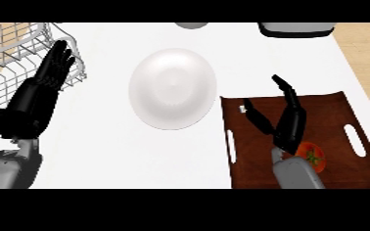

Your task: Pick the tomato from the tray and place it in the plate

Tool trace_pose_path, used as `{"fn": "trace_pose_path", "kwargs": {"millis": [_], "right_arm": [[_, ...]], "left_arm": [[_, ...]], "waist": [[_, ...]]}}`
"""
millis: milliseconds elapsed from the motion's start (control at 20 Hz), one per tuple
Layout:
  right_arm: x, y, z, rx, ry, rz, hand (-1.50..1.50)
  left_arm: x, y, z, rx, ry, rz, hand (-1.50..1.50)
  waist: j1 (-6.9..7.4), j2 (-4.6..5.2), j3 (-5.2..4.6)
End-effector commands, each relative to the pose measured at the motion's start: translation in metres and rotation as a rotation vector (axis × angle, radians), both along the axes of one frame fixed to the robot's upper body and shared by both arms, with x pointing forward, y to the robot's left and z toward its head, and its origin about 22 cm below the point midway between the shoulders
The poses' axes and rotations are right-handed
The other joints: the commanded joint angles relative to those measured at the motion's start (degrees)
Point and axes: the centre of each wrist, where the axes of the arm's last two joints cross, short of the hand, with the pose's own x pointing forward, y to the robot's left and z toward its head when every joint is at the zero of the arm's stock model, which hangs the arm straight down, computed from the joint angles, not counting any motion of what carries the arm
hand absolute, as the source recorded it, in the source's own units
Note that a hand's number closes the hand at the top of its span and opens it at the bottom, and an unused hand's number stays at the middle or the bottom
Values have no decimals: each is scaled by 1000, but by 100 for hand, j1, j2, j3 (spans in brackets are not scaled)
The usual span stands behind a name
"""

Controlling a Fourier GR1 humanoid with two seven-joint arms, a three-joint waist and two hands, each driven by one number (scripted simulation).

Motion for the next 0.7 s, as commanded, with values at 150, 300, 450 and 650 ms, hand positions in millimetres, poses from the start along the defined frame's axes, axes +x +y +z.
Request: {"fn": "trace_pose_path", "kwargs": {"millis": [150, 300, 450, 650], "right_arm": [[-45, 19, -3, -97, -211, -108, -150], [-60, 14, 5, -137, -134, -151, -150], [-65, -23, -2, -184, 80, -224, -150], [-91, -47, -17, -223, 378, -274, -150]], "left_arm": [[11, 13, 11, -8, 1, -17, 0], [19, 11, 22, 7, 1, -1, 0], [13, 14, 10, 23, 15, 8, 0], [12, 10, 7, 16, -2, 20, 0]], "waist": [[11, -34, -3], [-38, -47, -19], [-99, -45, -49], [-164, -37, -76]]}}
